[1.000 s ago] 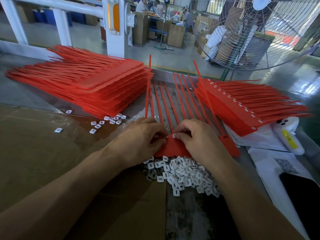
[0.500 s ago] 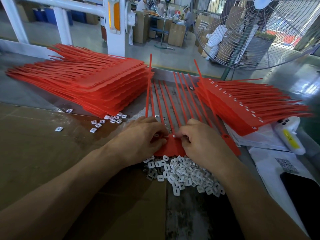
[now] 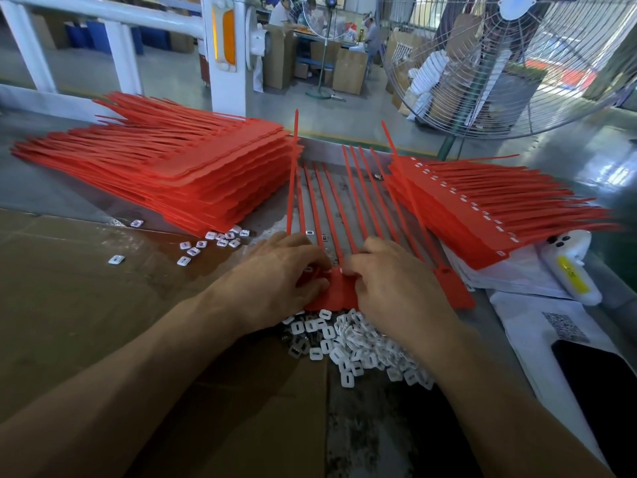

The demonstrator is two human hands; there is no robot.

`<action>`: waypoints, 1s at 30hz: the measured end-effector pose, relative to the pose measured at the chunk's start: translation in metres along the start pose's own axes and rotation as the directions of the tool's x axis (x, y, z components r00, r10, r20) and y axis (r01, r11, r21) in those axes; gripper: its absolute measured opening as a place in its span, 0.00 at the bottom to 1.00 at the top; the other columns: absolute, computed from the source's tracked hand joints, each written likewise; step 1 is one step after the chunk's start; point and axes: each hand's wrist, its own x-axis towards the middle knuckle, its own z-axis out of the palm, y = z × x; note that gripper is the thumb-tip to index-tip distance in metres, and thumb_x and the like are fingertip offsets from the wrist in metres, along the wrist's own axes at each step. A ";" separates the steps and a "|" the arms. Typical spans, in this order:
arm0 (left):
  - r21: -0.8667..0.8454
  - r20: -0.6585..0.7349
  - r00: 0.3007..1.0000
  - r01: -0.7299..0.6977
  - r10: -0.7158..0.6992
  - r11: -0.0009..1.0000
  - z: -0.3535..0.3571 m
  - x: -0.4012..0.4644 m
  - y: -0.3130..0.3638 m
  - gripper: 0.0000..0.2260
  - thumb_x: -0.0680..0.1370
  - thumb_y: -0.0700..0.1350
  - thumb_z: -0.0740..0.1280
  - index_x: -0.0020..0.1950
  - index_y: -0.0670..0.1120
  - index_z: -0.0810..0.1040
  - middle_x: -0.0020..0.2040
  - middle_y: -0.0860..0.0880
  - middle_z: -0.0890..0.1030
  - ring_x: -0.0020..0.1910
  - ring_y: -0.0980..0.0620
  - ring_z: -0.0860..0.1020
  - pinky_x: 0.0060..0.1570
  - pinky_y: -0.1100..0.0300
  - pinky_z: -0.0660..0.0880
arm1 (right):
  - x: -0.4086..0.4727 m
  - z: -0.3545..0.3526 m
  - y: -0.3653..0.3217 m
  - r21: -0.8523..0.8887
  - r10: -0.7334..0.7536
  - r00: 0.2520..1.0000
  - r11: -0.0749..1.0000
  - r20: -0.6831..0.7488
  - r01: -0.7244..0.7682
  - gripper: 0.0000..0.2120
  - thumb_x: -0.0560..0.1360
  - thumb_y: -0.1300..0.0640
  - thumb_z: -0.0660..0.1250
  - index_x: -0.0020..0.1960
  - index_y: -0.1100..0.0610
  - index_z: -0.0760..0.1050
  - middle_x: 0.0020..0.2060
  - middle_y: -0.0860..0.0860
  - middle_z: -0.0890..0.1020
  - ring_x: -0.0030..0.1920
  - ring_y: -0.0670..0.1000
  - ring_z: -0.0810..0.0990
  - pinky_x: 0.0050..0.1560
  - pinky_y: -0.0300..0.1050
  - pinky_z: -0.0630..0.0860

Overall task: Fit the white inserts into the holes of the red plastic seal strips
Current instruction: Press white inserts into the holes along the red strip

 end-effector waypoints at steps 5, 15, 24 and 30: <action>-0.011 -0.019 1.000 0.002 -0.002 1.000 0.003 0.001 -0.001 0.13 0.80 0.56 0.65 0.64 0.56 0.78 0.60 0.57 0.76 0.61 0.57 0.69 0.65 0.57 0.67 | -0.001 -0.001 0.016 0.170 -0.004 0.999 0.985 0.039 -0.003 0.12 0.82 0.55 0.66 0.63 0.48 0.82 0.51 0.42 0.77 0.56 0.45 0.75 0.58 0.45 0.76; -0.047 -0.024 1.000 0.002 -0.003 0.999 0.001 0.000 -0.002 0.13 0.80 0.56 0.66 0.64 0.56 0.79 0.59 0.58 0.76 0.60 0.57 0.71 0.64 0.54 0.70 | -0.011 -0.020 0.036 0.498 -0.080 0.968 0.865 0.240 -0.052 0.02 0.74 0.48 0.77 0.46 0.42 0.84 0.43 0.36 0.84 0.43 0.37 0.82 0.42 0.34 0.73; -0.037 -0.007 1.000 0.008 -0.009 0.999 0.001 0.001 -0.003 0.14 0.80 0.57 0.65 0.64 0.57 0.78 0.60 0.59 0.76 0.61 0.57 0.71 0.64 0.52 0.70 | -0.014 -0.026 0.041 0.523 -0.132 0.929 0.849 0.346 -0.074 0.09 0.69 0.43 0.80 0.46 0.40 0.83 0.44 0.39 0.83 0.43 0.42 0.82 0.44 0.42 0.79; -0.044 -0.006 1.000 0.015 -0.015 0.999 0.001 0.001 -0.004 0.13 0.80 0.57 0.65 0.63 0.58 0.78 0.59 0.59 0.75 0.60 0.58 0.71 0.64 0.53 0.70 | -0.013 -0.023 0.041 0.510 -0.149 0.917 0.858 0.371 -0.067 0.06 0.71 0.47 0.80 0.45 0.41 0.84 0.46 0.39 0.82 0.43 0.43 0.82 0.47 0.44 0.80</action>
